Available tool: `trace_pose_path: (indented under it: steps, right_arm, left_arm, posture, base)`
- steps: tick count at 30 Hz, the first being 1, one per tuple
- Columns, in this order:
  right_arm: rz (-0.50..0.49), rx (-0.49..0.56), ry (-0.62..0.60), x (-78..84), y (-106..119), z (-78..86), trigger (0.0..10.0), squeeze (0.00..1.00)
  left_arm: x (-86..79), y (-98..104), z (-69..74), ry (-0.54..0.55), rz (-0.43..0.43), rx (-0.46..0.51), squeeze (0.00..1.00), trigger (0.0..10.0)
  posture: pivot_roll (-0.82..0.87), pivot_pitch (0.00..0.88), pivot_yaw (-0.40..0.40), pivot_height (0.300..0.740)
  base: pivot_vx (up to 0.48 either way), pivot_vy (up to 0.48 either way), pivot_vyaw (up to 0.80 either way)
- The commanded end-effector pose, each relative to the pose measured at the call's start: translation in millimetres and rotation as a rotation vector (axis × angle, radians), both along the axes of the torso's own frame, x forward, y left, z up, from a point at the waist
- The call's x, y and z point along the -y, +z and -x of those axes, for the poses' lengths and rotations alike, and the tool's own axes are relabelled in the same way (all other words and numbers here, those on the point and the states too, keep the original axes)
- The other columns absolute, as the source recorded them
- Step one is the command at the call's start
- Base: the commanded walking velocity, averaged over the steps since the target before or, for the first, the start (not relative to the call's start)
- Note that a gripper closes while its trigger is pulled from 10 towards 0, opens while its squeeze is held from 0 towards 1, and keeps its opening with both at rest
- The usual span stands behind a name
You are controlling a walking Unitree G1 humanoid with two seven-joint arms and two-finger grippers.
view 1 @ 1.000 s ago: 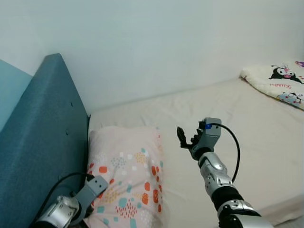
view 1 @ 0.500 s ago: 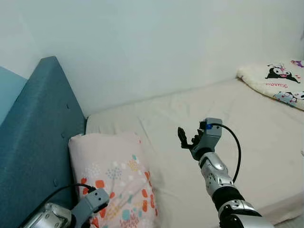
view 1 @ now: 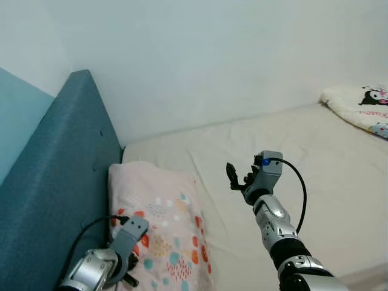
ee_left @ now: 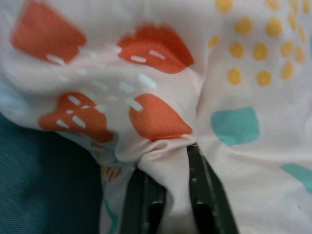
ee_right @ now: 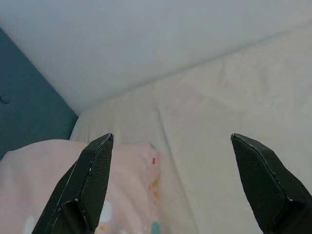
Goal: Clean up the room
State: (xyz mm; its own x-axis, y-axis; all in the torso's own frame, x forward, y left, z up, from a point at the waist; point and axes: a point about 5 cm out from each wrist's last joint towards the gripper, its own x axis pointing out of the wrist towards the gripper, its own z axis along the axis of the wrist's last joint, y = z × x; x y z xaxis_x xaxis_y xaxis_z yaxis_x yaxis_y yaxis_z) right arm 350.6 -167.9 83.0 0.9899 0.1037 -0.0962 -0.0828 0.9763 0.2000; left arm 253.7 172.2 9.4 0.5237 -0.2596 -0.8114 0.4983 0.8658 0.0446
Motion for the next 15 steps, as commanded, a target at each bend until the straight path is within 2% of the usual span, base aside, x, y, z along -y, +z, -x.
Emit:
trace_pose_path:
  steps: [1, 3, 4, 5, 7, 8, 10, 11, 13, 14, 15]
  right_arm:
    - [-0.009, -0.009, 0.013, -4.8, -1.9, 0.8, 10.0, 0.00]
    - [-0.009, -0.008, 0.013, -4.6, -1.7, 0.8, 10.0, 0.00]
    - [-0.009, -0.007, 0.011, -4.0, -1.4, 0.6, 10.0, 0.00]
    - [-0.009, -0.007, 0.011, -4.0, -1.4, 0.6, 10.0, 0.00]
    - [-0.009, -0.007, 0.010, -3.7, -1.3, 0.6, 10.0, 0.00]
    - [-0.009, -0.007, 0.010, -3.7, -1.3, 0.6, 10.0, 0.00]
    - [-0.010, -0.008, 0.011, -4.1, -1.8, 0.9, 10.0, 0.00]
    - [-0.010, -0.008, 0.011, -4.1, -1.8, 0.9, 10.0, 0.00]
    - [-0.011, -0.011, 0.015, -5.1, -2.7, 1.3, 10.0, 0.00]
    - [-0.010, -0.012, 0.017, -5.3, -3.0, 1.5, 10.0, 0.00]
    - [-0.010, -0.012, 0.017, -5.3, -3.0, 1.5, 10.0, 0.00]
  left_arm:
    - [-4.6, 4.1, -5.5, 0.012, -0.014, 0.037, 1.00, 10.0]
    - [-8.3, 6.5, -8.8, 0.024, -0.034, 0.056, 1.00, 10.0]
    - [-23.8, 15.2, -16.2, -0.016, -0.157, 0.111, 1.00, 10.0]
    - [-23.8, 15.2, -16.2, -0.016, -0.157, 0.111, 1.00, 10.0]
    - [-34.5, 24.5, -21.3, -0.097, -0.248, 0.162, 1.00, 10.0]
    - [-34.5, 24.5, -21.3, -0.097, -0.248, 0.162, 1.00, 10.0]
    - [-37.1, 30.4, -22.9, -0.178, -0.278, 0.189, 1.00, 10.0]
    - [-37.1, 30.4, -22.9, -0.178, -0.278, 0.189, 1.00, 10.0]
    - [-33.9, 50.1, -20.1, -0.346, -0.215, 0.231, 1.00, 10.0]
    - [-26.6, 63.0, -14.8, -0.451, -0.129, 0.258, 1.00, 10.0]
    - [-26.6, 63.0, -14.8, -0.451, -0.129, 0.258, 1.00, 10.0]
  posture:
    - [-0.20, 0.000, 0.054, 0.740]
    - [-0.20, 0.000, 0.056, 0.740]
    - [-0.20, 0.000, 0.056, 0.740]
    - [-0.20, 0.000, 0.056, 0.740]
    - [-0.20, 0.000, 0.056, 0.740]
    - [-0.20, 0.000, 0.056, 0.740]
    - [-0.19, 0.000, 0.055, 0.740]
    - [-0.19, 0.000, 0.055, 0.740]
    - [-0.19, 0.000, 0.053, 0.740]
    - [-0.19, 0.000, 0.051, 0.740]
    - [-0.19, 0.000, 0.051, 0.740]
  base:
    - [0.000, 0.000, 0.00]
    - [0.000, 0.000, 0.00]
    - [0.000, 0.000, 0.00]
    - [0.000, 0.000, 0.00]
    - [0.000, 0.000, 0.00]
    - [0.000, 0.000, 0.00]
    - [0.000, 0.000, 0.00]
    - [0.000, 0.000, 0.00]
    - [0.000, 0.000, 0.00]
    - [0.000, 0.000, 0.00]
    - [0.000, 0.000, 0.00]
